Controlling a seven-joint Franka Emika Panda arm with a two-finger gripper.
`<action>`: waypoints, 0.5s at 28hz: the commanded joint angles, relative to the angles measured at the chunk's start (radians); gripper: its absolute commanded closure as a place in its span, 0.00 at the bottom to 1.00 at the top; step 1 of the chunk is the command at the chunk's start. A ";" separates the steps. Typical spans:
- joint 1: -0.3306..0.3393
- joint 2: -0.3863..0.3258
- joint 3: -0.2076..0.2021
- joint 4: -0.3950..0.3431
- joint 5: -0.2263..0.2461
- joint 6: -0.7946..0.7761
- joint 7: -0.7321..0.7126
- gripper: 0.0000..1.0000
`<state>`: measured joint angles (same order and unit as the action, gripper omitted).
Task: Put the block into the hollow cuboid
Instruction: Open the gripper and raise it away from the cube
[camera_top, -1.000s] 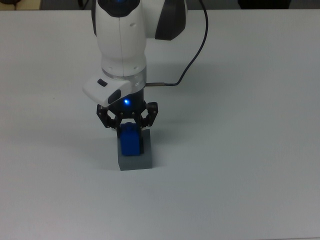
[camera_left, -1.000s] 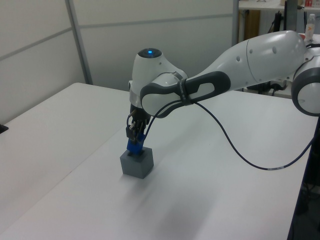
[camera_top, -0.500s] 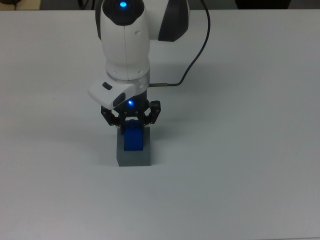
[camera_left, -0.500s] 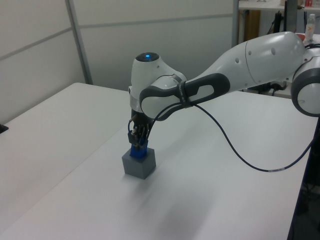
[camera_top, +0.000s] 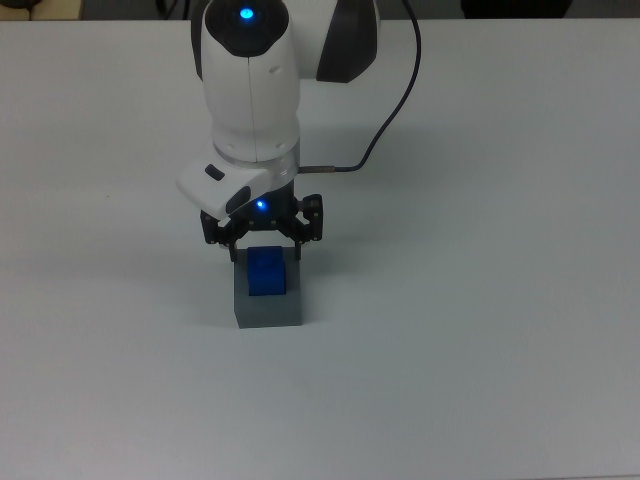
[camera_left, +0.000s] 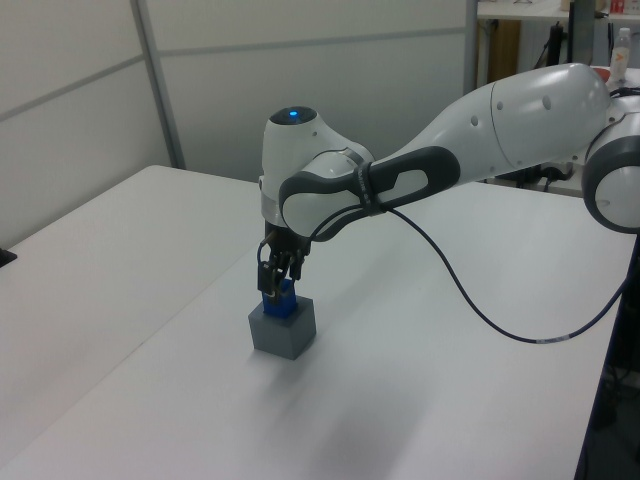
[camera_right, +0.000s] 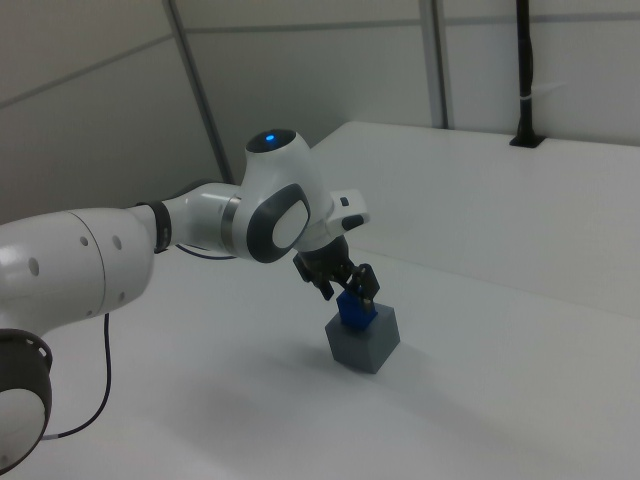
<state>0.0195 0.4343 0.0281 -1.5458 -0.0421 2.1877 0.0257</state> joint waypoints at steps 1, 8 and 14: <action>0.004 -0.041 0.001 0.010 0.016 -0.081 0.063 0.00; 0.000 -0.129 -0.001 0.006 0.016 -0.238 0.066 0.00; -0.004 -0.206 -0.010 0.003 0.015 -0.390 0.063 0.00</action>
<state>0.0154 0.2990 0.0277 -1.5211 -0.0414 1.8875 0.0738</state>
